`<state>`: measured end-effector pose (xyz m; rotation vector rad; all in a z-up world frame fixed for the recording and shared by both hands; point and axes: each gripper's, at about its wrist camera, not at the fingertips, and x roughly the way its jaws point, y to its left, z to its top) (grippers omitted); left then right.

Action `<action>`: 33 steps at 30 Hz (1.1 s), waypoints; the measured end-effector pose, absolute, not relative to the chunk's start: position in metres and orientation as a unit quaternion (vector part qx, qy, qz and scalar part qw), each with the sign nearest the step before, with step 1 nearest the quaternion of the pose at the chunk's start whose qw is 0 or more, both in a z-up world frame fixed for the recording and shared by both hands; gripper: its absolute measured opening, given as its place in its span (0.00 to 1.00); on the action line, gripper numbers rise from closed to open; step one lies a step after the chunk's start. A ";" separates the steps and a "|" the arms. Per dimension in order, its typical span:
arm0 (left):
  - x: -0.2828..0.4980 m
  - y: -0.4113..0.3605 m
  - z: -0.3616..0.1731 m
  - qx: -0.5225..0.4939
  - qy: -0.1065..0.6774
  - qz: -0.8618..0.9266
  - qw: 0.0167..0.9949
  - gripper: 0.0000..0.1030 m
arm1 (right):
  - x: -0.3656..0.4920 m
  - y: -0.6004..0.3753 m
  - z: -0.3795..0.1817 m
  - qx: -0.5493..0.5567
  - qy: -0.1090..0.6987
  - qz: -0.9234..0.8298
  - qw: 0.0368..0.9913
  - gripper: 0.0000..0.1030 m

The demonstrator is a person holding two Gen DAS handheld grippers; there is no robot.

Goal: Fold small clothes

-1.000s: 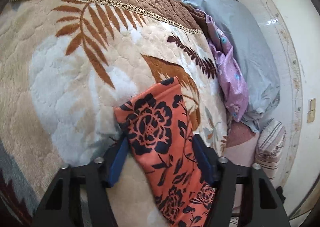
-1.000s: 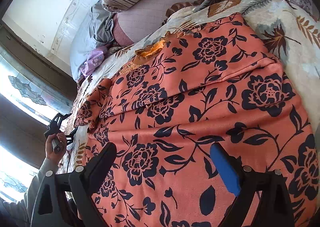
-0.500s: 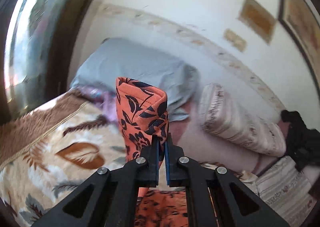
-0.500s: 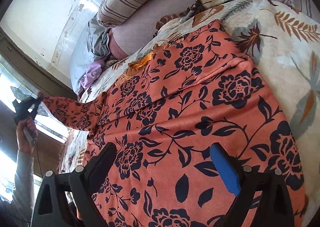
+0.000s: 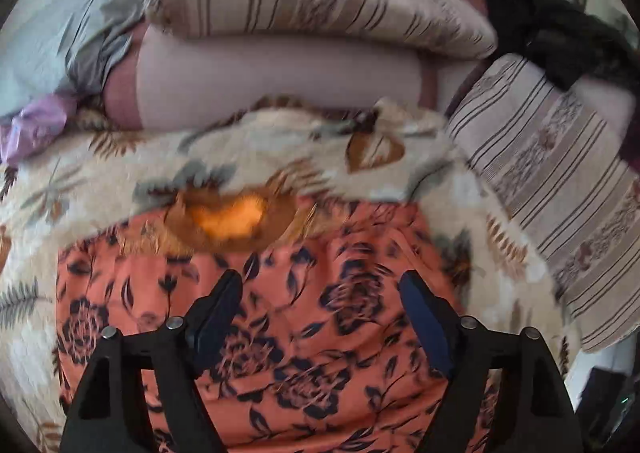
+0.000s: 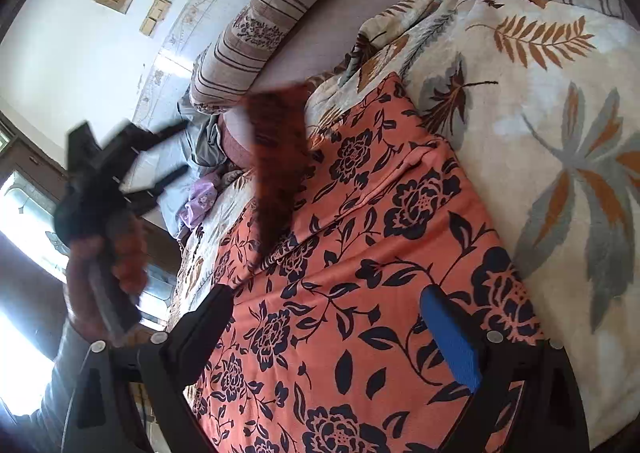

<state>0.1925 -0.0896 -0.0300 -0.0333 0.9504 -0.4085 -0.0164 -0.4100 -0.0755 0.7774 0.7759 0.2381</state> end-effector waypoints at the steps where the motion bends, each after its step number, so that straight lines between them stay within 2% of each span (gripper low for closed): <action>1: 0.190 -0.073 -0.042 -0.027 0.466 -0.179 0.866 0.74 | -0.016 -0.415 -0.072 0.371 0.364 0.112 0.847 0.93; 8: 0.162 0.075 -0.065 -0.109 0.447 -0.046 0.887 0.74 | 0.038 -0.432 -0.046 0.395 0.356 0.136 0.836 0.93; 12: 0.152 0.136 -0.089 -0.146 0.444 0.013 0.884 0.74 | 0.105 -0.435 -0.056 0.436 0.403 0.130 0.794 0.93; 15: 0.146 0.162 -0.107 -0.187 0.444 0.030 0.876 0.74 | 0.139 -0.434 -0.081 0.467 0.442 0.088 0.761 0.93; 21: 0.145 0.174 -0.125 -0.216 0.440 0.019 0.872 0.74 | 0.167 -0.417 -0.108 0.438 0.487 0.025 0.755 0.88; 23: 0.145 0.176 -0.129 -0.221 0.439 0.017 0.871 0.74 | 0.175 -0.415 -0.113 0.423 0.499 0.004 0.756 0.73; 24: 0.145 0.177 -0.129 -0.224 0.438 0.016 0.870 0.74 | 0.180 -0.413 -0.112 0.404 0.507 -0.003 0.761 0.50; 25: 0.146 0.178 -0.128 -0.227 0.437 0.015 0.870 0.74 | 0.184 -0.410 -0.110 0.384 0.517 -0.007 0.765 0.11; 26: 0.147 0.178 -0.126 -0.228 0.435 0.013 0.871 0.74 | 0.186 -0.407 -0.103 0.361 0.519 -0.014 0.775 0.07; 30: 0.147 0.179 -0.107 -0.216 0.414 0.010 0.884 0.74 | 0.165 -0.385 -0.050 0.247 0.459 -0.025 0.853 0.07; 32: 0.150 0.173 -0.096 -0.208 0.400 0.008 0.893 0.74 | 0.166 -0.379 -0.064 0.208 0.481 -0.040 0.851 0.10; 33: 0.154 0.168 -0.092 -0.206 0.398 0.002 0.894 0.74 | 0.171 -0.375 -0.081 0.196 0.511 -0.041 0.836 0.18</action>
